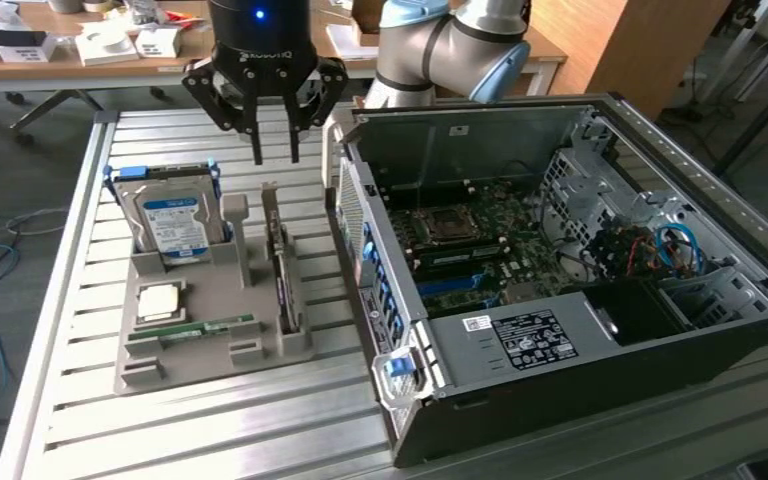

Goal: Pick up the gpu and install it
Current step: 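Reach for the gpu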

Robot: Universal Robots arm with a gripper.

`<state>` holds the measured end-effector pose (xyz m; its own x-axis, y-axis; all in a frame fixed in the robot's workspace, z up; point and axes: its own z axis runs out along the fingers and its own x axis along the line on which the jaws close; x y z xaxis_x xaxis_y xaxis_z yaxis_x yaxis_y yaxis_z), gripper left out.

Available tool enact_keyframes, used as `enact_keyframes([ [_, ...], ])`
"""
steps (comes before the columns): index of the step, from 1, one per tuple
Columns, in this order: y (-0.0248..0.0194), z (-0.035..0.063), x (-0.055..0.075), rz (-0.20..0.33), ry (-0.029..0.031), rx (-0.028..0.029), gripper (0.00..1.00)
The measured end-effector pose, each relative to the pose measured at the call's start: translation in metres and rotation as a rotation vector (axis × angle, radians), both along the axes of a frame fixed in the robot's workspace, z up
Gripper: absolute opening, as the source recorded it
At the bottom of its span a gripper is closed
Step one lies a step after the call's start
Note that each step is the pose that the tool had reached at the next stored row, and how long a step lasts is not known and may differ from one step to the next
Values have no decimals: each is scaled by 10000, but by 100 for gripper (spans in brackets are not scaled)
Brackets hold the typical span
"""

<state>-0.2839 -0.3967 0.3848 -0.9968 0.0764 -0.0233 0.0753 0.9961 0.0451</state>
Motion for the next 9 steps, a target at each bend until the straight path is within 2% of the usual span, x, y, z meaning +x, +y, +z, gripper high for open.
enact_keyframes([
  [3, -14, 0, -12, 1, 0, 0, 42],
  [6, -77, 0, -30, 0, 1, -1, 42],
  [9, -159, 0, -33, -1, 0, 0, 42],
])
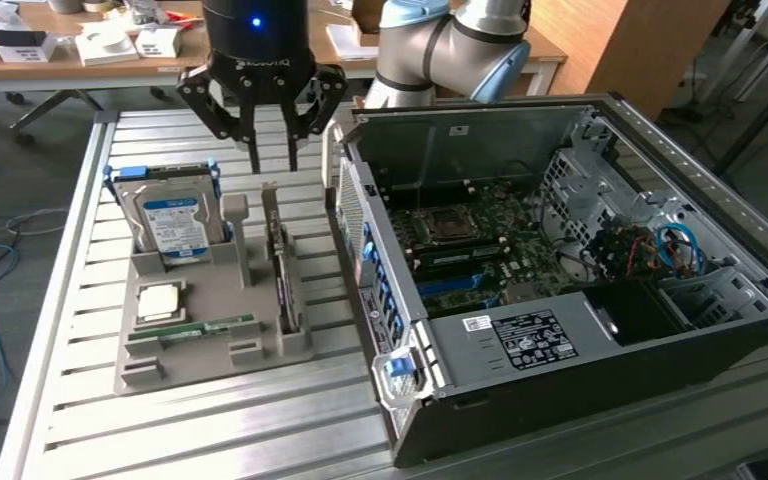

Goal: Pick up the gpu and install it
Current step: 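Reach for the gpu, then pick up the gpu and move the gpu toward the slot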

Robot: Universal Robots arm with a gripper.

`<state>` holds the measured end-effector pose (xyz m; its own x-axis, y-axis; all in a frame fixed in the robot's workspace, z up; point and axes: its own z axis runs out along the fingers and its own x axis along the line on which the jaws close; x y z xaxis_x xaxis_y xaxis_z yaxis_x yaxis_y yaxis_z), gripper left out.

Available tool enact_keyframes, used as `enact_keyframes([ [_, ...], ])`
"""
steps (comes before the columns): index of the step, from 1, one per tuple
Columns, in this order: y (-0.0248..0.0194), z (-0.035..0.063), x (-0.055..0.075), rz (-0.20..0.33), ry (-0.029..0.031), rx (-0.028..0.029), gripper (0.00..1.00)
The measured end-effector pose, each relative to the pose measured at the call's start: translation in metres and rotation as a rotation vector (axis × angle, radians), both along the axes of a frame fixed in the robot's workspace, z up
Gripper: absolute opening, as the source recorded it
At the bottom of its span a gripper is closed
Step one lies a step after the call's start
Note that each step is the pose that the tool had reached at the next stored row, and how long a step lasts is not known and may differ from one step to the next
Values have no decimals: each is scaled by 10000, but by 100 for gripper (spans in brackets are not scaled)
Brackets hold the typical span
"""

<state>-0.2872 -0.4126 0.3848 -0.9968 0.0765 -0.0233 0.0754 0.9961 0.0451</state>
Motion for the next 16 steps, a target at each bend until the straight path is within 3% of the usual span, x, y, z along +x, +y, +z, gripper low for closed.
enact_keyframes([
  [3, -71, 0, 1, 2, 1, 0, 42],
  [9, -74, -8, 0, 0, 0, 0, 42],
  [16, -77, -129, 0, 0, 0, 0, 42],
])
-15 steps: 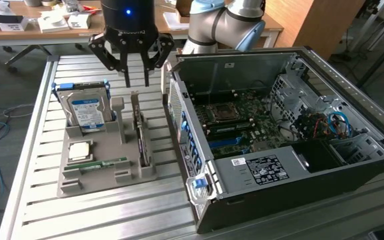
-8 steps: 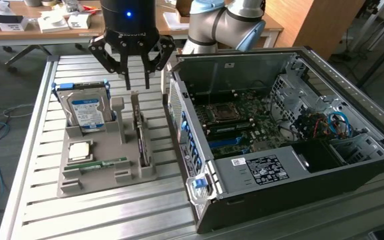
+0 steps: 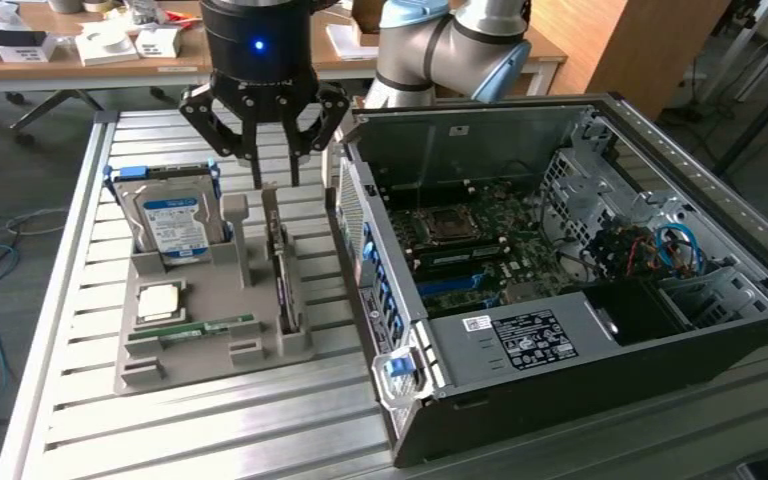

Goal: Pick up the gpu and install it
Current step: 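Pick up the gpu and move the gpu toward the slot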

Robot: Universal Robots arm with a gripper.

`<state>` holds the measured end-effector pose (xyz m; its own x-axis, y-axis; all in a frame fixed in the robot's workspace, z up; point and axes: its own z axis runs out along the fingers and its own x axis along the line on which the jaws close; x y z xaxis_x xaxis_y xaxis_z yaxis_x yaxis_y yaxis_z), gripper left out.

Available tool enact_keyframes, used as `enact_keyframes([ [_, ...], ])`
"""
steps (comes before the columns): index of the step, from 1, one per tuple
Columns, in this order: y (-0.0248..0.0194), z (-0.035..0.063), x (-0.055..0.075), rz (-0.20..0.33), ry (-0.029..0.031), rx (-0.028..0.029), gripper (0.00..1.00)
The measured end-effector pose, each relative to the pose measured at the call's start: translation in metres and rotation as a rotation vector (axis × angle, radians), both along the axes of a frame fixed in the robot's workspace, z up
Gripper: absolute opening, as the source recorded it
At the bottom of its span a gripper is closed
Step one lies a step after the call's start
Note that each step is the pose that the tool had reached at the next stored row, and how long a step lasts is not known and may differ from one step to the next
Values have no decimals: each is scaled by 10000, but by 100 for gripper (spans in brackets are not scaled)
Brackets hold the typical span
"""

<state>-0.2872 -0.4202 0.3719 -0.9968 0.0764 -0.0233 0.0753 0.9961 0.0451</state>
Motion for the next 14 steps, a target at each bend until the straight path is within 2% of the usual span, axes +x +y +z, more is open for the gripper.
enact_keyframes([
  [14, -4, -254, 0, -1, 12, -1, 42],
])
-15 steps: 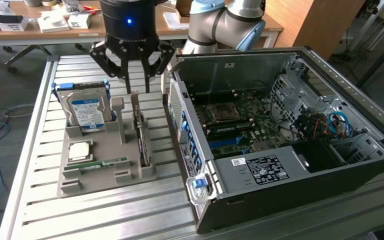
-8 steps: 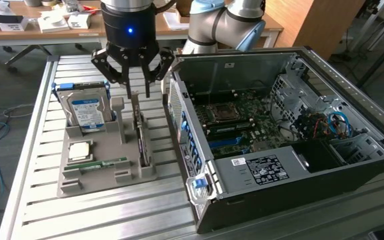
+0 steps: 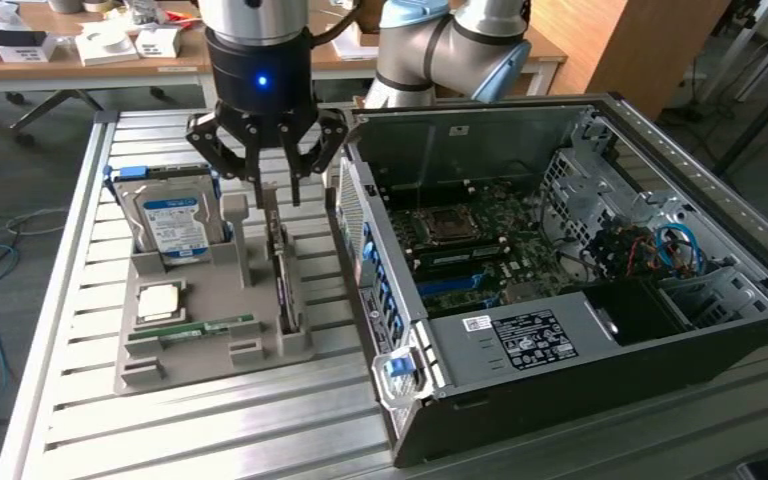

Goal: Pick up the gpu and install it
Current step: 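Pick up the gpu and move the gpu toward the slot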

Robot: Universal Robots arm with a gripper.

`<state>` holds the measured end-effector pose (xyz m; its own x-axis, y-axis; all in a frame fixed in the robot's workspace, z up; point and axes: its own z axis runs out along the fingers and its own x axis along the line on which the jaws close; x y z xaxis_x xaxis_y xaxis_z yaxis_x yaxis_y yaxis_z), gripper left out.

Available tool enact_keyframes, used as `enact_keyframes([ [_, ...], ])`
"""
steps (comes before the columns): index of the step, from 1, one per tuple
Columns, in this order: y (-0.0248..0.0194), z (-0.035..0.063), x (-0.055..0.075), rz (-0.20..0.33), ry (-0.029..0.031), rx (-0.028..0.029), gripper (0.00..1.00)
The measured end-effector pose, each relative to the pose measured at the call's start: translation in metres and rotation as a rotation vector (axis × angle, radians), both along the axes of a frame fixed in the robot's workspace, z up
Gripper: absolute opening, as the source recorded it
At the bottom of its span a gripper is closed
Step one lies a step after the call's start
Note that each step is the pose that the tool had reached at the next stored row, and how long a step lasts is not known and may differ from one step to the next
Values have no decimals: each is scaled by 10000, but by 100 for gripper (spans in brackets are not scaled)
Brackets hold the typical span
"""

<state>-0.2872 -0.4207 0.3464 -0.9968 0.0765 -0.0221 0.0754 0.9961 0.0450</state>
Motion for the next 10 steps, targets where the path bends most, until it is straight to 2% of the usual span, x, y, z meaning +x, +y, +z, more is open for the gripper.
enact_keyframes([
  [4, 0, -69, 0, 0, 12, 0, 42],
  [7, 0, -74, 0, 0, 15, -2, 42],
  [10, -1, -120, -1, 2, 13, 0, 42],
])
